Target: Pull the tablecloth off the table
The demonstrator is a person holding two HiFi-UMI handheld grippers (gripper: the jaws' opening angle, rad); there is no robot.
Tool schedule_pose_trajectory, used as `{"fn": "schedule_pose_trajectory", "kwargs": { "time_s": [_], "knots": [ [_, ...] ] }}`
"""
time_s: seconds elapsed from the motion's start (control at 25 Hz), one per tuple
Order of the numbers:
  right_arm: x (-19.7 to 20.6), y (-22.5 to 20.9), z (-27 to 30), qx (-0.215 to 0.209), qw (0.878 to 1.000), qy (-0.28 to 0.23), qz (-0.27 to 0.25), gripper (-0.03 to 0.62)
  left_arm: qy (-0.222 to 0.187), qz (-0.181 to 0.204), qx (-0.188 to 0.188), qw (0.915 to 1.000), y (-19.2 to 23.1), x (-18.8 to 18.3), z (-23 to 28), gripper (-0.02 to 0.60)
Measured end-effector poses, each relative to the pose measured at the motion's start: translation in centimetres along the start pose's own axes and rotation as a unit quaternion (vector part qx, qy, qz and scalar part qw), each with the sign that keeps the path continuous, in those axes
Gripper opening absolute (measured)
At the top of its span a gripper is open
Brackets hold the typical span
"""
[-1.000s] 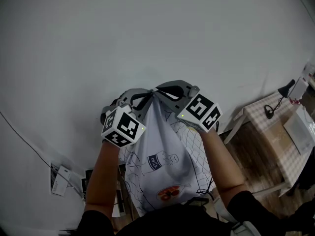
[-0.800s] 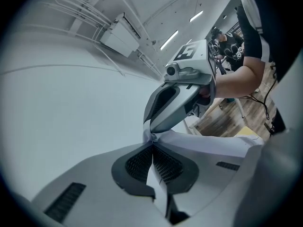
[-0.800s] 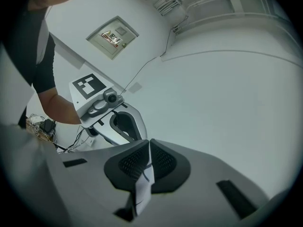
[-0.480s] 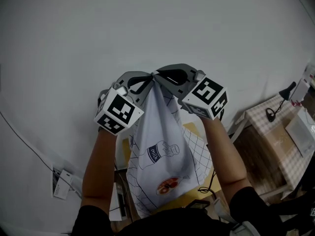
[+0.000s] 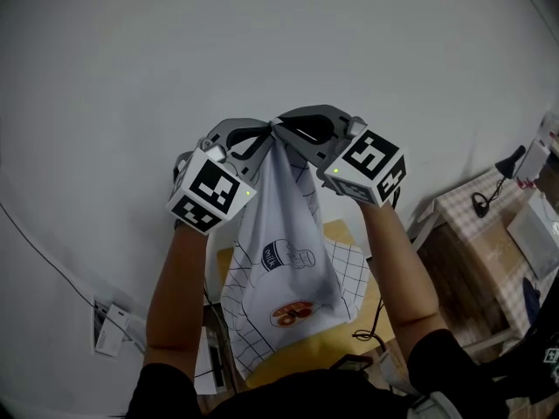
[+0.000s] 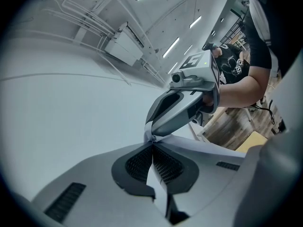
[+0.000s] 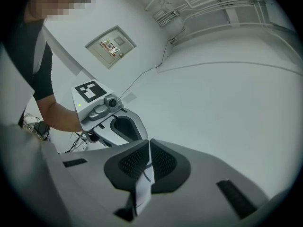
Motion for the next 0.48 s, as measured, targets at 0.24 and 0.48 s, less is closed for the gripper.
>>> {"fn": "schedule_pose_trajectory", "kwargs": {
  "time_s": [0.24,0.48],
  "knots": [
    [-0.1,-0.04,0.04,-0.005,1.0,-0.002,0.001,0.018,0.003,-0.007,0.002,1.0,0.03,0.03,0.1,0.012],
    [0.48,-0.14,0.16,-0.006,1.0,0.003,-0.003,0.018,0.003,-0.014,0.001,0.9999,-0.09,0.38,0.42,0.012]
  ]
}}
Point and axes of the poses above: the fingertips, and each gripper's own axes: z forward along the fingers, y to its left, x out of its underside, the point moved 1 cm from there along -z, backward along the fingers, and after that the axes turned 2 degrees about -x, right-handed, at the moved point
